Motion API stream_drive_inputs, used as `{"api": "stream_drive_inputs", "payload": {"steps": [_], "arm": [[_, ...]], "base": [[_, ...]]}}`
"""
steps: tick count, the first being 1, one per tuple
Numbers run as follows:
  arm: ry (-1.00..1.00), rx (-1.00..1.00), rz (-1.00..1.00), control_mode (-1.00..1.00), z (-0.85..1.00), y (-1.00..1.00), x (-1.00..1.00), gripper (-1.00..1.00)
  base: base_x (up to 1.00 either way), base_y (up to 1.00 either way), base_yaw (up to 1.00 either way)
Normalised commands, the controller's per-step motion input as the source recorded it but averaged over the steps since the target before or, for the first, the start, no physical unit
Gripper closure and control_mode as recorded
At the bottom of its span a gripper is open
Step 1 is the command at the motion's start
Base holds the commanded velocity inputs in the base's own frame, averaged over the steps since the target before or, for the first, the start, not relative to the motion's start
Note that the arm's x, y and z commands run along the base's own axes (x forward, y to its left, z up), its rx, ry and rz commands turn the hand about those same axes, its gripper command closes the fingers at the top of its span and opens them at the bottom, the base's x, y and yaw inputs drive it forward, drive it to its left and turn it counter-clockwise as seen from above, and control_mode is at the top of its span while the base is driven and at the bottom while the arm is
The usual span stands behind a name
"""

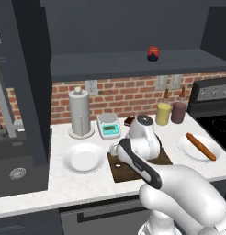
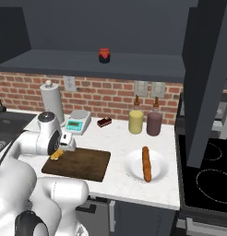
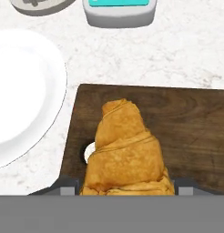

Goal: From the different types of pastries on the counter, select a croissant and place it on the cutting board. Then retrieve a jar of jam from the cabinet and place it alongside the croissant on the cutting board.

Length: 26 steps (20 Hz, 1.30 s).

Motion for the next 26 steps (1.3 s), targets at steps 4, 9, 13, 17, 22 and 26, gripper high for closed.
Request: {"api": "stream_drive_inputs", "payload": {"steps": [4,9,13,17,22,26], "arm": [[-0.09,0.00,0.00,-1.00,-0.13,-0.04,0.00,1.00],[-0.04,0.00,0.00,-1.00,-0.07,-0.12,0.00,1.00],[-0.03,0.00,0.00,-1.00,-0.10,-0.35,0.00,1.00],[-0.01,0.00,0.00,-1.00,-0.39,-0.28,-0.09,1.00],[0.00,0.00,0.05,-1.00,-0.83,0.00,-0.30,1.00],[-0.02,0.00,0.04,-1.00,-0.54,-0.07,-0.24,-1.00]], "base": [[0.00,0.00,0.00],[0.00,0.00,0.00],[0.00,0.00,0.00],[0.00,0.00,0.00],[0.00,0.00,0.00],[0.00,0.00,0.00]]}}
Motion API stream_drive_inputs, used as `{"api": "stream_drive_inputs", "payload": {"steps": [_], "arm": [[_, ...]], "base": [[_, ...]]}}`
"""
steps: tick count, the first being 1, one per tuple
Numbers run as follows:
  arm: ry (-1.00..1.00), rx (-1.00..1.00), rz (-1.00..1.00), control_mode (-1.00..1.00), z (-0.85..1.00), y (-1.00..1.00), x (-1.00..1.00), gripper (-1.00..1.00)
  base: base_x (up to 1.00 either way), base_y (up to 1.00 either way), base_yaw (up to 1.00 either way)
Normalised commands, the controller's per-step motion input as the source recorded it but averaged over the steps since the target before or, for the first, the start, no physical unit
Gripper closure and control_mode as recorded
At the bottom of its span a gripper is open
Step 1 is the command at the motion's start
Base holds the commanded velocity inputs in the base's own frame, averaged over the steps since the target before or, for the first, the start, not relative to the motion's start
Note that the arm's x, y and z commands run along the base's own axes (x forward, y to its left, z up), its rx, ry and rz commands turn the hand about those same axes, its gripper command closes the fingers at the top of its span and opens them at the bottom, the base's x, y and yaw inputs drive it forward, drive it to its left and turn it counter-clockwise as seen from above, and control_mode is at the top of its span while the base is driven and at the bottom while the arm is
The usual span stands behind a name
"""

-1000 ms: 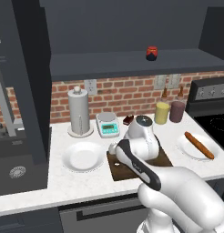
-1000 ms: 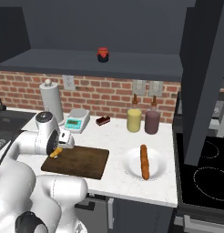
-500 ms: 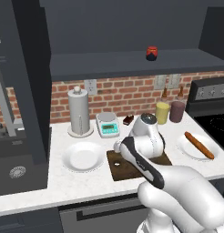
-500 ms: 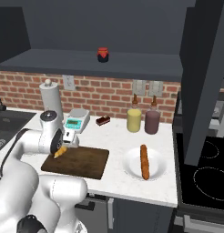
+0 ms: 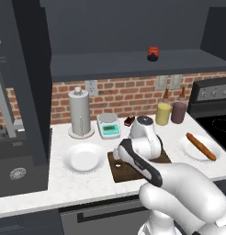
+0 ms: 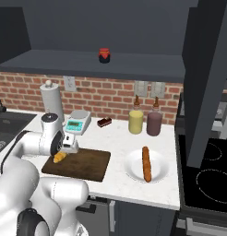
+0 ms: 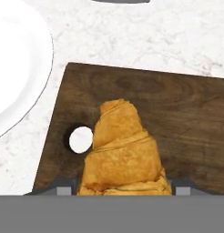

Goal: From the different types of pastries on the counter, select a croissant and place it on the cutting board. Then retrieve a jar of jam from the cabinet and place it alongside the croissant on the cutting board.

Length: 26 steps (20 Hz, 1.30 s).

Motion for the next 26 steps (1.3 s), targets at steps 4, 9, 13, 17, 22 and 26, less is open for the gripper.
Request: {"api": "stream_drive_inputs", "payload": {"steps": [4,9,13,17,22,26], "arm": [[-0.01,0.00,0.00,-1.00,0.03,-0.30,-0.22,-1.00],[0.00,0.00,0.00,-1.00,0.10,-0.19,-0.26,-1.00],[0.00,0.00,0.00,-1.00,0.43,-0.07,-0.22,-1.00],[-0.07,0.01,0.00,-1.00,0.94,-0.17,-0.36,-1.00],[-0.15,0.00,0.00,-1.00,0.90,-0.38,-0.20,-1.00],[-0.10,0.00,0.00,-1.00,0.91,-0.41,-0.31,-1.00]], "base": [[0.00,0.00,0.00],[0.00,0.00,0.00],[0.00,0.00,0.00],[0.00,0.00,0.00],[0.00,0.00,0.00],[0.00,0.00,0.00]]}}
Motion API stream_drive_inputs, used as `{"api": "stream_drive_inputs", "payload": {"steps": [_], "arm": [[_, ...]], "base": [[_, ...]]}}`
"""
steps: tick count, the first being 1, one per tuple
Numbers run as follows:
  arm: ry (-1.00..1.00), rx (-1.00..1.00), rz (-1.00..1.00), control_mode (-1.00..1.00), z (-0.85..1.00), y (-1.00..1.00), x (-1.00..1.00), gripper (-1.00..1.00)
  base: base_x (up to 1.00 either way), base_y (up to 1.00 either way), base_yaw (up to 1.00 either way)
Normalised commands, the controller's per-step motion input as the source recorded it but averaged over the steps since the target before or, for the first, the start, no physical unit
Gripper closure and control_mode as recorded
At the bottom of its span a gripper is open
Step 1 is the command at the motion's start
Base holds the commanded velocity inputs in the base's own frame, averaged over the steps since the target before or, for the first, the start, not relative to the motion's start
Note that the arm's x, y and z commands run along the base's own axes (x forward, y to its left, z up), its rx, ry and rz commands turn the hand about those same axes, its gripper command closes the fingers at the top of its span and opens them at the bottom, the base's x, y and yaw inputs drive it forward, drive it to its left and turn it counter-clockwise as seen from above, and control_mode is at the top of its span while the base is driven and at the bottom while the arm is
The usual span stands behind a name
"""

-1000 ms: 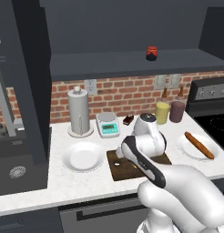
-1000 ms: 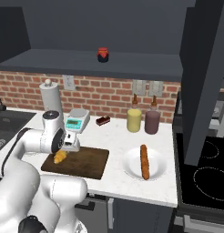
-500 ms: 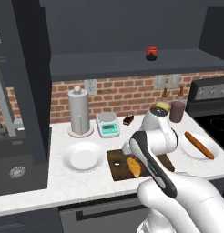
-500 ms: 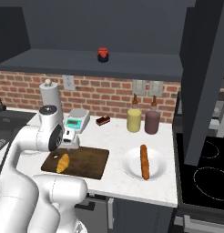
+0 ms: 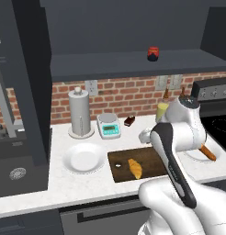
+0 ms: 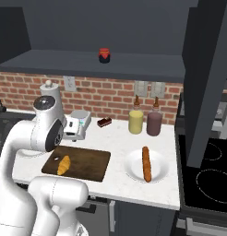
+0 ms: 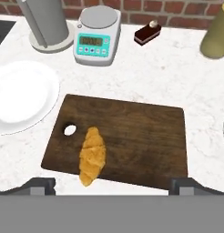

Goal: From the different types of pastries on the counter, select a croissant and place it on the cutting board. Then retrieve a jar of jam from the cabinet and place it alongside the croissant on the cutting board.

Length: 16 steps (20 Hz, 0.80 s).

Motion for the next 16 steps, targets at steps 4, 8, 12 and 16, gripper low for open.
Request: {"api": "stream_drive_inputs", "payload": {"steps": [4,8,12,16], "arm": [[-0.17,0.00,0.01,-1.00,0.99,-0.21,-0.20,-1.00],[-0.35,-0.05,0.01,-1.00,1.00,-0.05,-0.05,-1.00],[-0.26,-0.05,0.00,-1.00,0.99,-0.07,-0.24,-1.00],[-0.20,-0.04,0.00,-1.00,0.99,-0.13,-0.25,-1.00]], "base": [[0.00,0.00,0.00],[0.00,0.00,0.00],[0.00,0.00,0.00],[0.00,0.00,0.00]]}}
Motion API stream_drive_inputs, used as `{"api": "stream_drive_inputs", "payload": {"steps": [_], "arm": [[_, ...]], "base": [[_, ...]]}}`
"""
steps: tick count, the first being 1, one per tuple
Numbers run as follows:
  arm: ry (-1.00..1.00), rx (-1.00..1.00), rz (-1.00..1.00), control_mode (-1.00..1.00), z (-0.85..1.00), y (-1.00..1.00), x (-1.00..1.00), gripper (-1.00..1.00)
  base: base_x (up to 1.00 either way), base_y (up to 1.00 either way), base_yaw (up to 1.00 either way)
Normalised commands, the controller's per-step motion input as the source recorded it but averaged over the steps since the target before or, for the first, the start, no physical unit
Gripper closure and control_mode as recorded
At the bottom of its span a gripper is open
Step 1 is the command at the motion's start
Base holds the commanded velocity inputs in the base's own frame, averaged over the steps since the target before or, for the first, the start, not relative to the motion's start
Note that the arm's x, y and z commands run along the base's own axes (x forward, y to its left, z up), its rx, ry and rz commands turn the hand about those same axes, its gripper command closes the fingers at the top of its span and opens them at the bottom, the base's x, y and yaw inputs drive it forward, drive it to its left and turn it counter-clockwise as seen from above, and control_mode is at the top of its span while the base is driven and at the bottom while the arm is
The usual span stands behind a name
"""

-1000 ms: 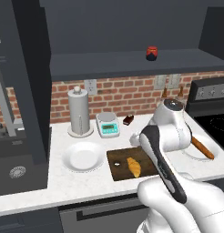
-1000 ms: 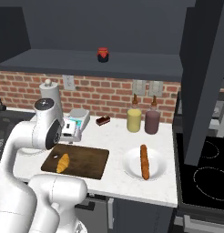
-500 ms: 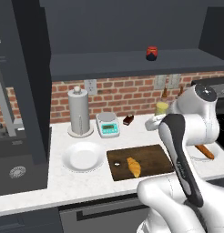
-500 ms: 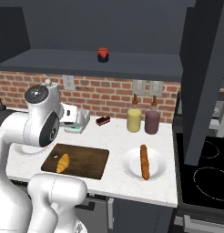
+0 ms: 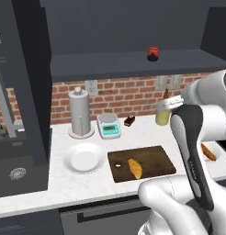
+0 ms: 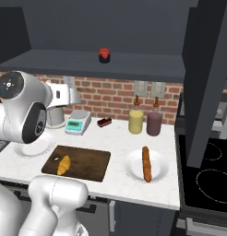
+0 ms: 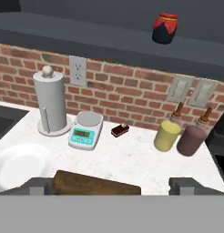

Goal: From the different types of pastries on the counter, select a croissant and place it on the cutting board. Then retrieve a jar of jam from the cabinet and place it alongside the croissant on the cutting board.

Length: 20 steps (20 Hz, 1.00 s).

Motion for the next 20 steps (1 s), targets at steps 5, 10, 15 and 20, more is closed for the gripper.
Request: {"api": "stream_drive_inputs", "payload": {"steps": [5,10,15,20], "arm": [[-0.11,-0.02,0.00,-1.00,0.99,-0.08,-0.07,-1.00],[-0.07,-0.06,-0.03,-1.00,0.75,0.00,0.14,-1.00],[-0.04,-0.01,-0.05,-1.00,-0.01,-0.02,0.08,-1.00],[-0.17,0.00,0.00,-1.00,0.02,-0.07,0.31,-1.00]], "base": [[0.00,0.00,0.00],[0.00,0.00,0.00],[0.00,0.00,0.00],[0.00,0.00,0.00]]}}
